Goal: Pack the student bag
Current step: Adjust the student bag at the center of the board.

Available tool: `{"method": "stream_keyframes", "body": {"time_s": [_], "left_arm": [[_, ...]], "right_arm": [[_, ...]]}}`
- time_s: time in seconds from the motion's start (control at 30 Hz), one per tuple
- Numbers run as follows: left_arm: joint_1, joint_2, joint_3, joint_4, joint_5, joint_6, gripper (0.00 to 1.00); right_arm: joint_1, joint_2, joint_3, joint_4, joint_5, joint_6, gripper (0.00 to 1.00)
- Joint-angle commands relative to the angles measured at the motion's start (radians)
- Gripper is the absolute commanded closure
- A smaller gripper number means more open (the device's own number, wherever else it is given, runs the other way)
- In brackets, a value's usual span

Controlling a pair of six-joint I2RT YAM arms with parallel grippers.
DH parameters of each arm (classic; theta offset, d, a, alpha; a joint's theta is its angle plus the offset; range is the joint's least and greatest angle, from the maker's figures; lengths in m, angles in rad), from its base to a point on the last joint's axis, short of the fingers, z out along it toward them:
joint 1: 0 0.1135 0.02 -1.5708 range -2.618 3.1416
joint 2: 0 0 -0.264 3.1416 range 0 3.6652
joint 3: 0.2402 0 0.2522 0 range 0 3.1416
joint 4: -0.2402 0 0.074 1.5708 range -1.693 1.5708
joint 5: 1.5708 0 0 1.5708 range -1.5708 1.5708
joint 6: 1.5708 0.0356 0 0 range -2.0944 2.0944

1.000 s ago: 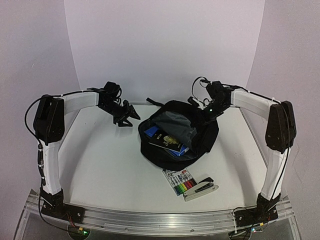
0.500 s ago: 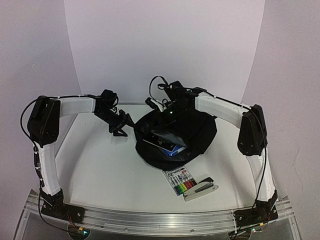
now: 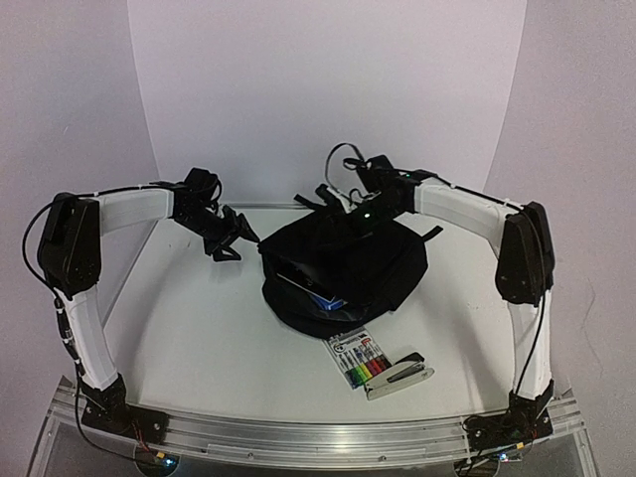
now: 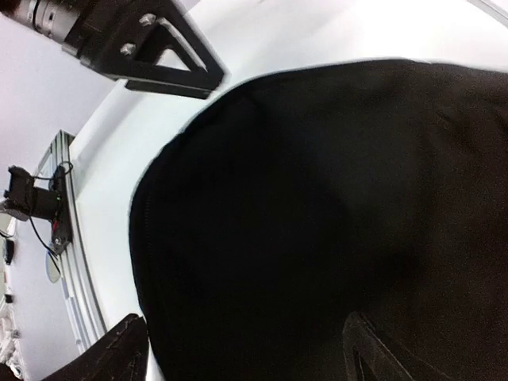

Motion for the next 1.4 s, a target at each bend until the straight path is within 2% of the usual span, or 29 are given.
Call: {"method": "stream_keyframes", "body": {"time_s": [0.0, 0.07, 0.23, 0.3, 0.37, 0.5, 0.67, 0.9, 0.97, 1.1, 1.27, 1.3, 1.37], "left_arm": [[0.001, -0.069, 0.051, -0.047, -0.019, 0.068, 0.32], [0.001, -0.062, 0.069, -0.059, -0.007, 0.082, 0.31], [-0.008, -0.027, 0.108, -0.076, 0.041, 0.111, 0.31], [-0.027, -0.012, 0.125, -0.098, 0.037, 0.123, 0.31], [-0.044, 0.009, 0.147, -0.141, 0.021, 0.128, 0.32], [-0.075, 0.008, 0.142, -0.16, 0.003, 0.133, 0.46], [-0.12, 0.071, 0.213, -0.204, 0.0, 0.142, 0.58], [-0.166, 0.194, 0.407, -0.258, -0.005, 0.164, 0.92], [-0.172, 0.219, 0.439, -0.254, 0.008, 0.159, 0.99], [-0.173, 0.265, 0.455, -0.248, 0.022, 0.134, 1.0], [-0.168, 0.299, 0.434, -0.328, -0.06, 0.111, 0.99], [-0.166, 0.304, 0.427, -0.338, -0.076, 0.103, 0.95], [-0.163, 0.317, 0.438, -0.369, -0.104, 0.101, 0.8]], "right_arm": [[-0.138, -0.181, -0.091, -0.021, -0.067, -0.03, 0.1], [-0.167, -0.207, -0.141, -0.044, -0.057, -0.053, 0.09], [-0.188, -0.242, -0.25, -0.061, 0.024, -0.099, 0.15], [-0.196, -0.239, -0.273, -0.064, 0.083, -0.094, 0.16], [-0.221, -0.223, -0.274, -0.085, 0.08, -0.091, 0.17], [-0.232, -0.233, -0.27, -0.102, 0.031, -0.124, 0.18], [-0.229, -0.216, -0.254, -0.104, -0.031, -0.127, 0.18], [-0.208, -0.141, -0.145, -0.1, -0.039, -0.1, 0.2], [-0.199, -0.139, -0.144, -0.098, -0.052, -0.101, 0.21], [-0.161, -0.136, -0.165, -0.089, -0.06, -0.105, 0.22], [-0.101, -0.123, -0.173, -0.053, -0.041, -0.095, 0.24], [-0.083, -0.121, -0.173, -0.039, -0.034, -0.09, 0.25], [-0.046, -0.111, -0.173, 0.001, -0.017, -0.065, 0.28]]}}
